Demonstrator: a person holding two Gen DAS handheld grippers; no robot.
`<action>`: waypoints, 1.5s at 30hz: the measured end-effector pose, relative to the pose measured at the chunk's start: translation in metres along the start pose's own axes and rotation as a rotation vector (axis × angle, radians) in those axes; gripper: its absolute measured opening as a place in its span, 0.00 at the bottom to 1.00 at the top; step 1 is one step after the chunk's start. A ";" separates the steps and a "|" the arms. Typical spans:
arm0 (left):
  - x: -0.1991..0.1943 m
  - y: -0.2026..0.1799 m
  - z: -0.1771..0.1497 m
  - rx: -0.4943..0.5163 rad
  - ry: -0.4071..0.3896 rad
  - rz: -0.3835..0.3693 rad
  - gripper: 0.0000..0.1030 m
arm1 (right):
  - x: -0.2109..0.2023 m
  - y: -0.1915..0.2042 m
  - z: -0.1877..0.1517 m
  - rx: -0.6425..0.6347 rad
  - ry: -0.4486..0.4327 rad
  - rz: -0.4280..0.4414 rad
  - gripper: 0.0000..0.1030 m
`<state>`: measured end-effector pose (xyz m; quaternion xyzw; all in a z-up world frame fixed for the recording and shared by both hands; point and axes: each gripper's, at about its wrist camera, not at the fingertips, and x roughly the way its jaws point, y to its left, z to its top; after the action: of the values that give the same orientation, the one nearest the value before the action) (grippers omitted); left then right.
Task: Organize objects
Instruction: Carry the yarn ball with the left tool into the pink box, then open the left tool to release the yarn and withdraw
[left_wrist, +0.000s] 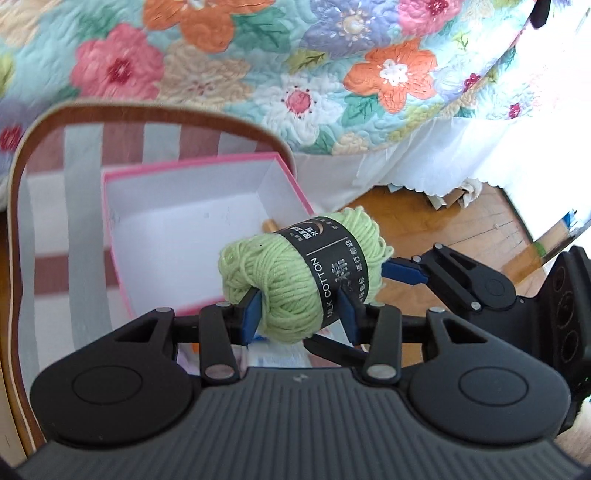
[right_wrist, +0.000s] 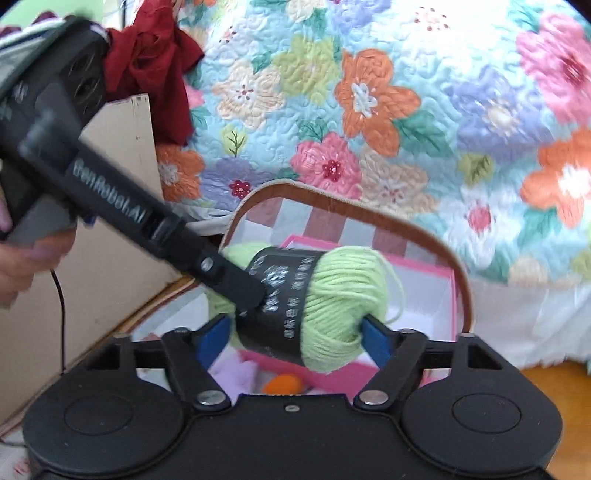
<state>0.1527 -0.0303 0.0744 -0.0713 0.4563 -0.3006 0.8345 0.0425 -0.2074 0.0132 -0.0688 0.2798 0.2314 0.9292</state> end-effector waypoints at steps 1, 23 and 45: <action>0.011 0.002 0.008 -0.005 0.005 0.011 0.41 | 0.009 -0.006 0.003 -0.013 0.004 -0.013 0.82; 0.196 0.083 0.016 -0.270 0.143 0.092 0.42 | 0.167 -0.105 -0.039 0.334 0.286 0.006 0.78; 0.090 0.025 0.007 -0.065 0.091 0.060 0.46 | 0.046 -0.106 -0.028 0.492 0.228 0.076 0.65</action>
<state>0.2055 -0.0621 0.0040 -0.0708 0.5050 -0.2634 0.8189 0.1122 -0.2906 -0.0354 0.1440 0.4327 0.1818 0.8712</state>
